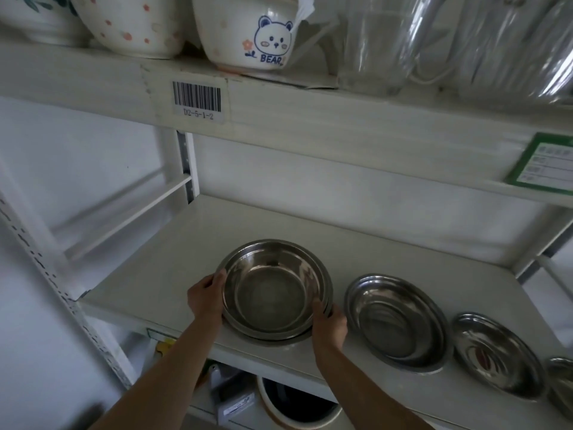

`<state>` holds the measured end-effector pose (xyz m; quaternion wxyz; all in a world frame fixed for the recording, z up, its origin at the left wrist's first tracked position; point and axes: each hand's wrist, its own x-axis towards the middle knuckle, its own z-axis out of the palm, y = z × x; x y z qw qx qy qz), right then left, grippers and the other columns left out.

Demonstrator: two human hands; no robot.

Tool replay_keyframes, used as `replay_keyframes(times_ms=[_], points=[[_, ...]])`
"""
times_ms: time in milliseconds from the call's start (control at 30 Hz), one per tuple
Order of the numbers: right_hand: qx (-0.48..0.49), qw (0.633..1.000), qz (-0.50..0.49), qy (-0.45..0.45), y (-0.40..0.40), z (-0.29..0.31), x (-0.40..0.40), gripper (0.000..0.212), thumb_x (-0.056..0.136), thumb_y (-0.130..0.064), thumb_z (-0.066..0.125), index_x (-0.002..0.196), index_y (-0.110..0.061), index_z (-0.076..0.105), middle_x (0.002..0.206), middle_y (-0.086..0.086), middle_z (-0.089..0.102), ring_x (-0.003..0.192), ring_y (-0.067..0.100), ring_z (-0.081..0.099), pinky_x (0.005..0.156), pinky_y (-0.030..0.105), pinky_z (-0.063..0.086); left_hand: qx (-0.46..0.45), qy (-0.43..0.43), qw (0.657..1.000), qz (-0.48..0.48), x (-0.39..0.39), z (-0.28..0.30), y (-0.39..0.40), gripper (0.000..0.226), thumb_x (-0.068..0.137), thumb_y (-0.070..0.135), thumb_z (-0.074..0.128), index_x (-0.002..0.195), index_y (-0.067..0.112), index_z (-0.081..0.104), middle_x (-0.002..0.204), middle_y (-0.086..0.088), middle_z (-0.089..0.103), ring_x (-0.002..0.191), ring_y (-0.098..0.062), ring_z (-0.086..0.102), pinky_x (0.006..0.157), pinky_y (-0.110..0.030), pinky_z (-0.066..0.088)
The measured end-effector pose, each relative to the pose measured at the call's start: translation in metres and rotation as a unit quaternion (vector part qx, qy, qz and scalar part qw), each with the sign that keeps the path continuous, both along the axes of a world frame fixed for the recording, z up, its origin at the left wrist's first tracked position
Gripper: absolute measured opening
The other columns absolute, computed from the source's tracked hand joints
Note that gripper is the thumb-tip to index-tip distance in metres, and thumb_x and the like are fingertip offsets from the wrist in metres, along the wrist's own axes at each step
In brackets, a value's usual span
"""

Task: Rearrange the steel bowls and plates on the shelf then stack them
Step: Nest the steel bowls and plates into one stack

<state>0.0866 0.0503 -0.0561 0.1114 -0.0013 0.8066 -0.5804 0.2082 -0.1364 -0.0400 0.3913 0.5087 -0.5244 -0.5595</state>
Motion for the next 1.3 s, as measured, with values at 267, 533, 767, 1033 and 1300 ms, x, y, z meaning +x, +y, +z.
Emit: replay_keyframes(times_ms=[267,533,767,1033,1300], points=[[0.007,1.000,0.004,-0.015,0.003,-0.008,0.000,0.033,0.090,-0.034,0.063,0.092,-0.001,0.066,0.086,0.016,0.068,0.082,0.031,0.064,0.071,0.037,0.050,-0.019,-0.037,0.999,-0.014,0.001,0.003,0.007,0.026,0.087,0.022,0.065,0.066,0.007,0.069,0.067,-0.021,0.066,0.058,-0.022,0.055,0.063,-0.032,0.051],[0.026,0.999,0.028,-0.022,0.003,-0.004,0.000,0.044,0.091,-0.043,0.061,0.100,-0.001,0.064,0.095,0.017,0.068,0.092,0.034,0.065,0.080,0.038,0.051,-0.050,-0.113,0.992,-0.037,0.003,0.008,0.004,0.022,0.089,0.028,0.060,0.072,0.016,0.067,0.067,-0.002,0.063,0.071,-0.023,0.059,0.067,-0.029,0.045],[0.002,0.998,0.039,-0.052,0.019,0.000,0.011,0.048,0.090,-0.056,0.052,0.067,-0.014,0.057,0.061,0.003,0.059,0.063,0.025,0.062,0.065,0.036,0.052,-0.089,-0.140,0.986,0.030,-0.004,0.016,0.002,0.053,0.078,0.047,0.068,0.118,0.012,0.066,0.123,-0.017,0.060,0.107,-0.034,0.061,0.089,-0.044,0.050],[-0.040,0.994,0.046,-0.091,0.046,0.002,0.021,0.051,0.089,-0.058,0.053,0.062,-0.014,0.055,0.055,0.002,0.052,0.052,0.019,0.050,0.055,0.034,0.043,-0.141,0.027,0.988,-0.047,-0.051,0.051,0.063,0.030,0.082,0.035,0.071,0.103,0.014,0.065,0.110,-0.011,0.065,0.095,-0.020,0.065,0.084,-0.030,0.055],[-0.054,0.992,0.060,-0.101,0.095,0.016,0.028,0.042,0.095,-0.049,0.050,0.076,-0.012,0.054,0.064,0.004,0.054,0.053,0.017,0.054,0.052,0.029,0.046,-0.065,0.139,0.971,-0.184,-0.077,0.052,0.170,0.030,0.082,0.031,0.073,0.103,0.011,0.067,0.098,-0.009,0.071,0.093,-0.023,0.068,0.086,-0.037,0.055]])
